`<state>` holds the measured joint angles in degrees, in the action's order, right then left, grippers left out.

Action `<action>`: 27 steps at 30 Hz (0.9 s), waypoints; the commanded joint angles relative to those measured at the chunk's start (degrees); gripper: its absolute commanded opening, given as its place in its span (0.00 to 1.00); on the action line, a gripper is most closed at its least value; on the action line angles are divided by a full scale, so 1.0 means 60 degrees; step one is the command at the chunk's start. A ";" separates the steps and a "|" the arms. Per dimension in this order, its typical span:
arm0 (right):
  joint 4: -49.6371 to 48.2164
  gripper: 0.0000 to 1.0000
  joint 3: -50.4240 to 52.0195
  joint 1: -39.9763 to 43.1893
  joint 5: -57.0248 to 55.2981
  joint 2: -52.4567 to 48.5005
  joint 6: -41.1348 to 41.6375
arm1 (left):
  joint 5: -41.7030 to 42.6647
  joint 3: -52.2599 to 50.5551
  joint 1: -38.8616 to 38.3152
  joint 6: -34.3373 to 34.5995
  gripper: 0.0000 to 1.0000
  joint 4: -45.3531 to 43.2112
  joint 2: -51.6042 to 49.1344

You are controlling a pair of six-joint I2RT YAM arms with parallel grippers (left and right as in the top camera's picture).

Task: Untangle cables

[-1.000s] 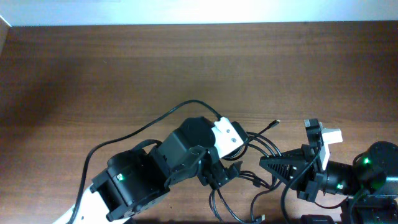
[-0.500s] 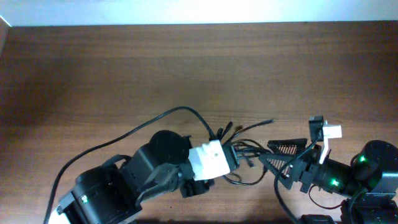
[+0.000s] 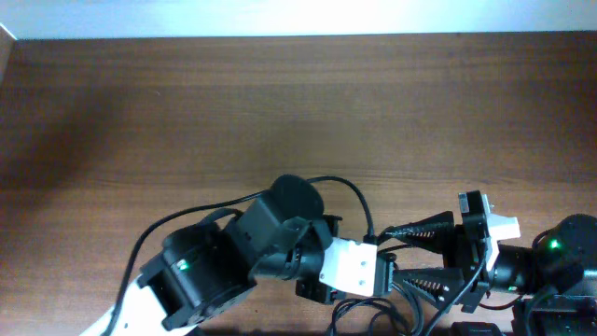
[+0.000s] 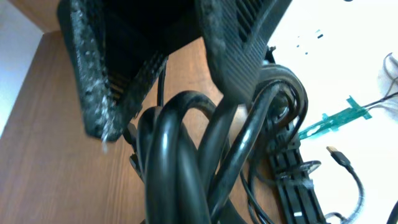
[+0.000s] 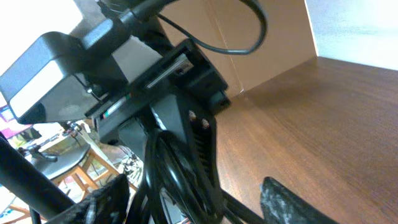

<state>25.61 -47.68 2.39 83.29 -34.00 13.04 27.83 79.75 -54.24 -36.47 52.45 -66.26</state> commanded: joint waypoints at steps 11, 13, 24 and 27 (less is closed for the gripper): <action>0.0091 0.04 -0.0084 0.0044 0.0124 0.0025 -0.0131 | 0.0725 0.0146 -0.0015 0.0404 0.02 -0.0852 -0.0492; 0.0091 0.04 -0.0084 0.0044 0.0106 0.0029 -0.0102 | 0.0721 0.0146 -0.0015 0.0477 0.10 -0.0841 -0.0492; -0.1883 0.04 -0.0084 0.0044 -0.1177 0.0029 0.2801 | -0.2787 0.0146 -0.0015 0.4360 0.99 0.0397 0.1300; -0.3876 0.04 -0.0084 0.0044 -0.1293 0.0029 0.4404 | -0.3377 0.0146 -0.0015 0.5708 0.99 -0.0055 0.1413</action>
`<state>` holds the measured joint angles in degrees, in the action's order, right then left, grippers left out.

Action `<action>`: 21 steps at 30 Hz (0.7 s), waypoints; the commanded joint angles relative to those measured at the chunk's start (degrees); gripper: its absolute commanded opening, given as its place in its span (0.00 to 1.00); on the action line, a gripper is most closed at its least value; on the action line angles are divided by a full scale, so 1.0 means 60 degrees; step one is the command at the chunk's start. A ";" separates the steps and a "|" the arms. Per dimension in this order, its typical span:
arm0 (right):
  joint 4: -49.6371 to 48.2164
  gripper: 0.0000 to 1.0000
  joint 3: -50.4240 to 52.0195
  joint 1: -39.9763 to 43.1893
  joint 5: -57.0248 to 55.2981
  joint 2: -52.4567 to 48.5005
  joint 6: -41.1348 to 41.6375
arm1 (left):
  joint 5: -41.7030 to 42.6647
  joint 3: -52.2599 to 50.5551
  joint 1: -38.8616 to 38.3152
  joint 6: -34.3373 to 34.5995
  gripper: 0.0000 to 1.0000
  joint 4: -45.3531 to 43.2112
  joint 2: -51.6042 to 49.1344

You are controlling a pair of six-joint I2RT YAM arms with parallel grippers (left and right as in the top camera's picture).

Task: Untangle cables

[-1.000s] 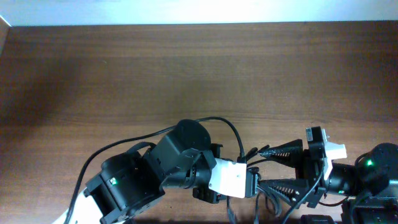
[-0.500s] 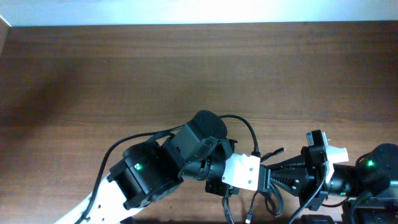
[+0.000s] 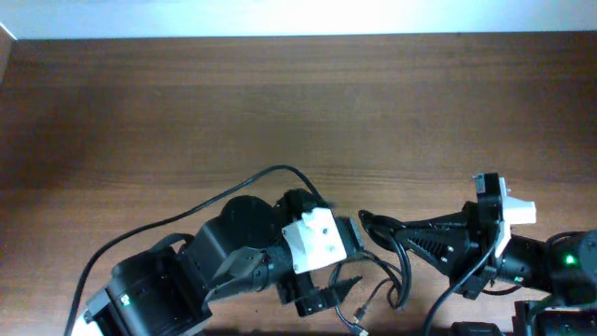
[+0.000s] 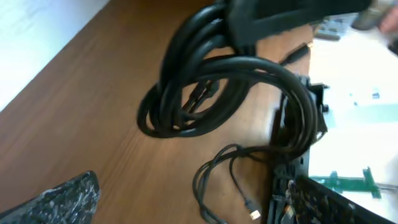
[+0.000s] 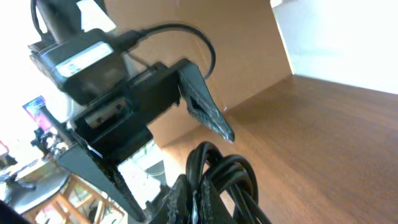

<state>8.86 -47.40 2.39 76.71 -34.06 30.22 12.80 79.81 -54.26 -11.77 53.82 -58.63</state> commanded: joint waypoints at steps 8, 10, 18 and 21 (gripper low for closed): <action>-0.5912 0.04 -0.0131 0.0044 -0.1989 0.0036 0.5308 | -0.0579 0.0135 -0.0011 0.2022 0.99 -0.1989 0.1031; -0.5931 0.04 -0.0131 0.0044 -0.2412 0.0040 0.5628 | 0.0539 0.0135 -0.0011 0.1475 0.99 -0.2575 0.0801; -0.8382 0.04 -0.0131 0.0044 -0.2142 0.0036 0.6557 | 0.1297 0.0135 -0.0011 0.0510 0.99 -0.3945 0.0342; -0.8389 0.04 -0.0131 0.0044 -0.1949 0.0040 0.6801 | 0.2597 0.0135 -0.0011 0.0510 0.99 -0.4492 0.0124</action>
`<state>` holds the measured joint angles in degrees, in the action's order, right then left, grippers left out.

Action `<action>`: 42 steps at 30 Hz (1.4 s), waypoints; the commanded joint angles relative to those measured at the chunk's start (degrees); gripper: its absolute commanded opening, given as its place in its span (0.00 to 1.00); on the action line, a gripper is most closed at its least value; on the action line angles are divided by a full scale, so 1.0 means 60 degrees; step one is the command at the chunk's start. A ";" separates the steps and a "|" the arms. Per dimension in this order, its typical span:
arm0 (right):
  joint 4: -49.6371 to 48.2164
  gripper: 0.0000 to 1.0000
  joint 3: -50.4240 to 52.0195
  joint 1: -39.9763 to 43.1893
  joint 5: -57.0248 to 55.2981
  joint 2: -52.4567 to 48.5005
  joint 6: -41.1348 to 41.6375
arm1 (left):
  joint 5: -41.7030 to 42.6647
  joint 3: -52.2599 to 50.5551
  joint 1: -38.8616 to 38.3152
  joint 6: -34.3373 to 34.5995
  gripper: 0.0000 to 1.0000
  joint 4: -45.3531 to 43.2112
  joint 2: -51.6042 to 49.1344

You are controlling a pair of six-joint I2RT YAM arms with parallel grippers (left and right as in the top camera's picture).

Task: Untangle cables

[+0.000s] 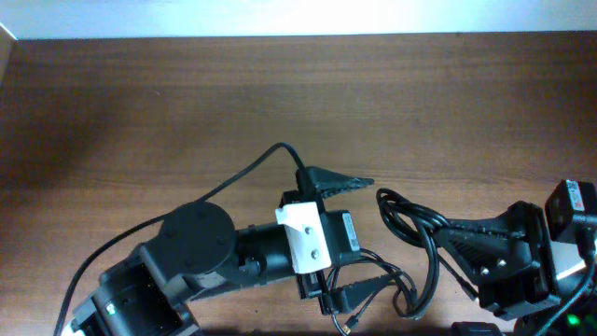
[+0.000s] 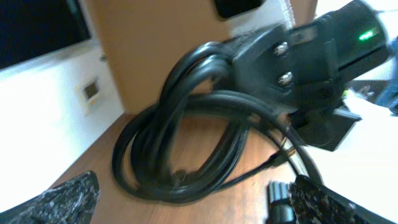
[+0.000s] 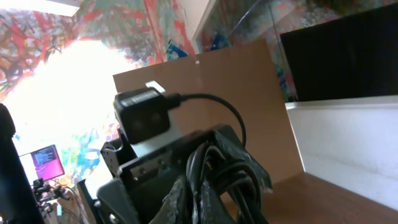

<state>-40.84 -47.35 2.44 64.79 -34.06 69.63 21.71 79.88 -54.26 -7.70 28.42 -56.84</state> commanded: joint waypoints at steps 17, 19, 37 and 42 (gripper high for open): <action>0.1606 0.21 -0.0138 0.0036 -0.0044 -0.0623 0.0186 | 0.1916 0.0124 0.1821 -0.0386 0.02 0.0321 -0.0127; 0.1778 0.32 -0.0138 0.0036 0.0419 -0.1129 0.0189 | 0.1461 0.0124 0.2259 -0.0390 0.00 0.0754 -0.0131; 0.3759 0.80 -0.0138 0.0025 0.0769 -0.4240 -0.1118 | -0.0073 0.0124 0.2503 -0.1734 0.00 0.3493 -0.0193; 0.7595 0.80 -0.0138 -0.1209 -0.2011 -0.3985 -0.2761 | -0.0040 0.0124 0.2503 -0.1734 0.00 0.3497 -0.0193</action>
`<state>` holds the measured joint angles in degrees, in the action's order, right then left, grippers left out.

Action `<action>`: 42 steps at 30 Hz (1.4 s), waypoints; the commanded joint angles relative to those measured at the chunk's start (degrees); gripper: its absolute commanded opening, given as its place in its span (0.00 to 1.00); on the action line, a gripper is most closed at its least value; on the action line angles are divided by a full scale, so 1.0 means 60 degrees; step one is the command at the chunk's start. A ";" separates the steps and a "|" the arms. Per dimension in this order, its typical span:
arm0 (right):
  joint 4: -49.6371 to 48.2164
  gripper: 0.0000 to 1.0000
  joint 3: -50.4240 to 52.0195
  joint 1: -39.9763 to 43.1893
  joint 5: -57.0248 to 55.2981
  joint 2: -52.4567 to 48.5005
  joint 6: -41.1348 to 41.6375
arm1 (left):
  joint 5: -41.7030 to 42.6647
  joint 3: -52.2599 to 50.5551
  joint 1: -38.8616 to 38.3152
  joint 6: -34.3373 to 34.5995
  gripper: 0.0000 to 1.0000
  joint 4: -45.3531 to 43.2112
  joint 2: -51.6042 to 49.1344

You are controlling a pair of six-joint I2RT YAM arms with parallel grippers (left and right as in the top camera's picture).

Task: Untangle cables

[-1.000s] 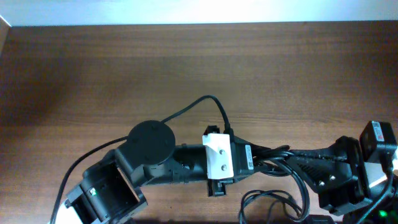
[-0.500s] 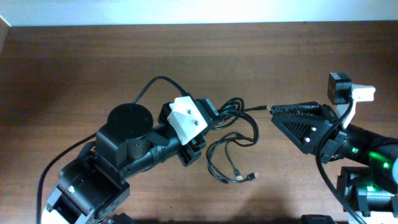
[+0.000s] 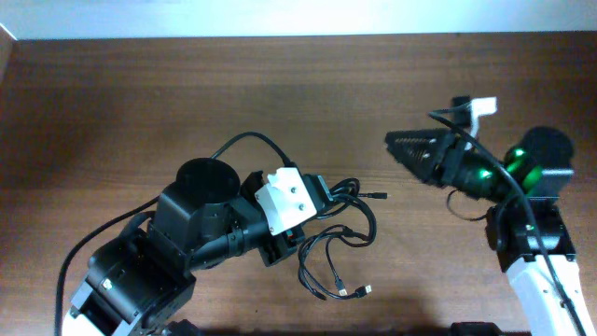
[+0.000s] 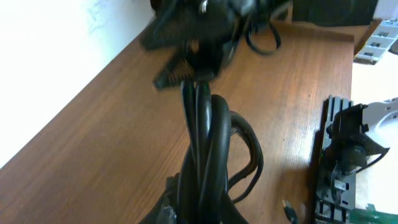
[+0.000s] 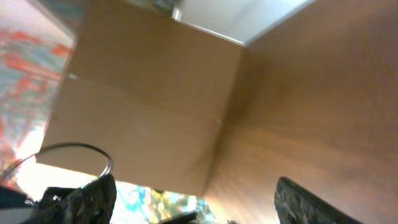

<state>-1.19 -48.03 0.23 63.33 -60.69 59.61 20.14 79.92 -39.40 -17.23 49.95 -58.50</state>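
A coil of thick black cable [image 3: 354, 219] hangs from my left gripper [image 3: 324, 193], which is shut on it near the table's middle. In the left wrist view the coil [image 4: 205, 137] rises straight up out of the left gripper [image 4: 199, 214]. Thin black cables [image 3: 328, 269] with small plugs trail onto the wood below the coil, one plug [image 3: 364, 291] lying nearest the front. My right gripper [image 3: 399, 146] is lifted at the right, pointing left, open and empty. Its fingers [image 5: 93, 199] stand wide apart in the right wrist view [image 5: 199, 208].
The brown wooden table [image 3: 140, 112] fills the overhead view. A black slotted bracket [image 4: 339, 155] sits beyond the table's front edge in the left wrist view. A cardboard panel [image 5: 143, 106] stands behind the table in the right wrist view.
The thick coil has changed hands: my right gripper, then shut on it at the front right, is now open and higher up the table. My left gripper, then open, is shut on the coil.
First both grippers were at the tangle by the front edge, the right one open. Then my right gripper was shut on the thick coil and held it farther right, apart from the thin cables, with the left open. Now the left holds the coil.
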 commanded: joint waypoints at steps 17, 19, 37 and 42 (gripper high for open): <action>0.4914 0.95 -0.0036 -0.8207 -1.2185 0.2328 -0.7475 | -0.0594 0.0117 0.0026 -0.1439 0.00 0.2382 0.0087; 0.4918 0.97 -0.0036 -0.8207 -1.3238 0.3195 -0.7956 | -0.0874 0.0117 0.0033 -0.1443 0.00 0.2401 0.0164; 0.4681 0.60 -0.0033 -0.8222 -0.7169 0.4768 -1.3646 | 0.2747 0.0117 0.0022 -0.5887 0.00 0.2586 -0.1479; 0.4630 0.62 -0.0033 -0.8222 -0.8025 0.4768 -1.3610 | 0.3504 0.0117 0.0022 -0.6699 0.00 0.2758 -0.1351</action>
<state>26.92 -47.94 -48.69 16.62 -32.34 -22.50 36.84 79.92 -39.24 -53.84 66.52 -67.55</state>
